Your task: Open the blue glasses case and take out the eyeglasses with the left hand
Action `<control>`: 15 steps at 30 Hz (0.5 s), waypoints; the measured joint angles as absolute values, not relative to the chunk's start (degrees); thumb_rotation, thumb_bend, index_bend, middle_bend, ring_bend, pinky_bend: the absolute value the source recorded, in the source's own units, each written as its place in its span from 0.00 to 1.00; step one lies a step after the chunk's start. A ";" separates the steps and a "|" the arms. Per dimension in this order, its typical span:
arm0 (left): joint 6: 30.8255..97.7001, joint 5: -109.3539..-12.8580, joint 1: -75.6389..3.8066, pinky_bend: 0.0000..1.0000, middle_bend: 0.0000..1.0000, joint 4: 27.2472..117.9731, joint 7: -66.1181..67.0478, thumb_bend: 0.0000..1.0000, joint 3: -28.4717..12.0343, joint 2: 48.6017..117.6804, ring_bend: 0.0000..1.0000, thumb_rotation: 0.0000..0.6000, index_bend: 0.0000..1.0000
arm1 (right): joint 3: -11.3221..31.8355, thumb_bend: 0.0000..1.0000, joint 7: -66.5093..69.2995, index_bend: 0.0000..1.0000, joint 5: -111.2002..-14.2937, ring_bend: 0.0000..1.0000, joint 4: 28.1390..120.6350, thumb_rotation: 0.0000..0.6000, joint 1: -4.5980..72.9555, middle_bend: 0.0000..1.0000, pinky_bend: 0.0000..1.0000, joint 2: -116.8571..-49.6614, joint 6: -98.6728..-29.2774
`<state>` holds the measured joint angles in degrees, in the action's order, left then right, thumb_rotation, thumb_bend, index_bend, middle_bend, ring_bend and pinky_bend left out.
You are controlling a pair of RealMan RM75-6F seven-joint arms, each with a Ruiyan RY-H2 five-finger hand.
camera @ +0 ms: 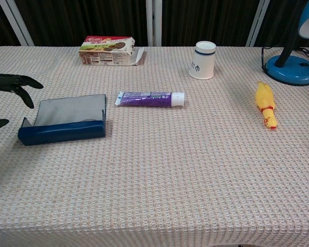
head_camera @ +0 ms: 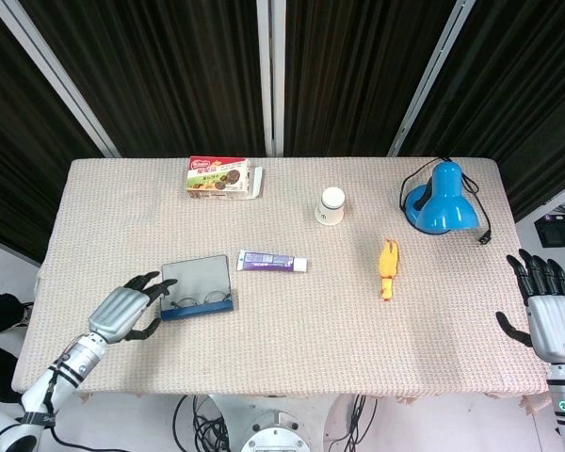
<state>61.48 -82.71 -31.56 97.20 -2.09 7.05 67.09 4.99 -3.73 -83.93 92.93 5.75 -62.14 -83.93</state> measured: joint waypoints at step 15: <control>57.35 -83.27 -30.82 0.13 0.25 96.95 -2.54 0.49 7.06 67.32 0.00 1.00 0.07 | 4.94 0.21 -4.16 0.00 -83.65 0.00 93.62 1.00 5.83 0.00 0.00 -61.95 -83.45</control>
<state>57.35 -83.27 -30.82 96.95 -2.54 7.06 67.32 4.94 -4.16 -83.65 93.62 5.83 -61.95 -83.45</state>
